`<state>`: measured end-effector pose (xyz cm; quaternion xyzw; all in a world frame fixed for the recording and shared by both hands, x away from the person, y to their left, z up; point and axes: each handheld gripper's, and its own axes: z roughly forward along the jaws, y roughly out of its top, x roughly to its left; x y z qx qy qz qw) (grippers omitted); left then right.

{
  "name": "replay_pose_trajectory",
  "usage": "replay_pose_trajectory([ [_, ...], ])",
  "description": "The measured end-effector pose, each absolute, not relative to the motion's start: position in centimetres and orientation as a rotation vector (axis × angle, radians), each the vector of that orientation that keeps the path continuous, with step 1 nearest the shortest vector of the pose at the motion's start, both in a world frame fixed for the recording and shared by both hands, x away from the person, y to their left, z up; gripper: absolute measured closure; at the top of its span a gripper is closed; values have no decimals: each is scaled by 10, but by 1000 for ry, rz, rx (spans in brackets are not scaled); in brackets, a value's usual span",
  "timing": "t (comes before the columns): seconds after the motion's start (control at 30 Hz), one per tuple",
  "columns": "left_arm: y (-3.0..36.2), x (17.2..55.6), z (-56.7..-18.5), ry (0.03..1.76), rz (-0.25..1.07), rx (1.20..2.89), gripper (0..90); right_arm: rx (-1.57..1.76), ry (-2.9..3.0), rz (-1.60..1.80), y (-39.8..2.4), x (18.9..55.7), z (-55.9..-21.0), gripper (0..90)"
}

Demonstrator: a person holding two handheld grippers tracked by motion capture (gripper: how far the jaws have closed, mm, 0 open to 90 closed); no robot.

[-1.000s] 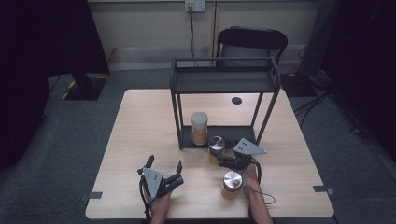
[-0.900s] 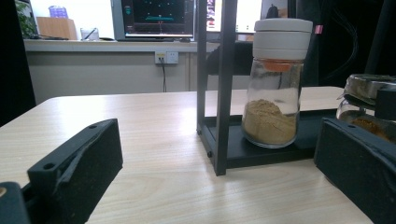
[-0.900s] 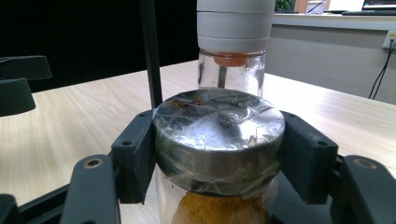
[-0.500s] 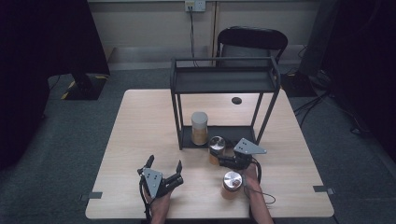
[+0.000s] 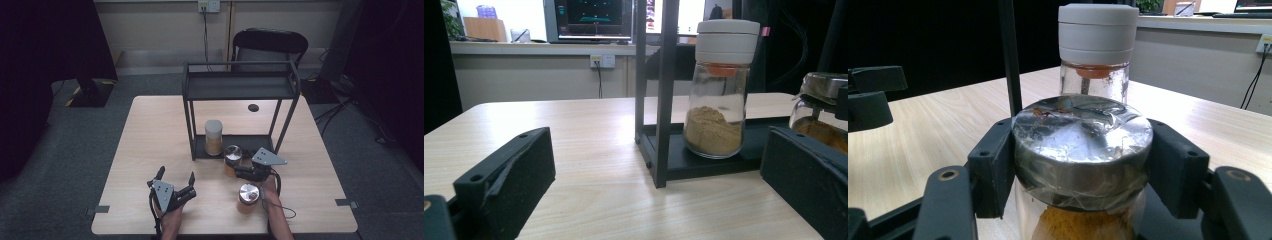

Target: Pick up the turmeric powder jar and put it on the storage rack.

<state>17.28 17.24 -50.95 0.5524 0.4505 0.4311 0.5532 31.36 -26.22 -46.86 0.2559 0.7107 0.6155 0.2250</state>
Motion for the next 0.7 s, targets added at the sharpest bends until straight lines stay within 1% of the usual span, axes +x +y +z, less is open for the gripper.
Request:
replay_pose_trajectory([
  [0.7, 172, 173, -510, 1062, 1020, 1303, 6, 683, 1949, 1701, -262, 312, -460, 347],
])
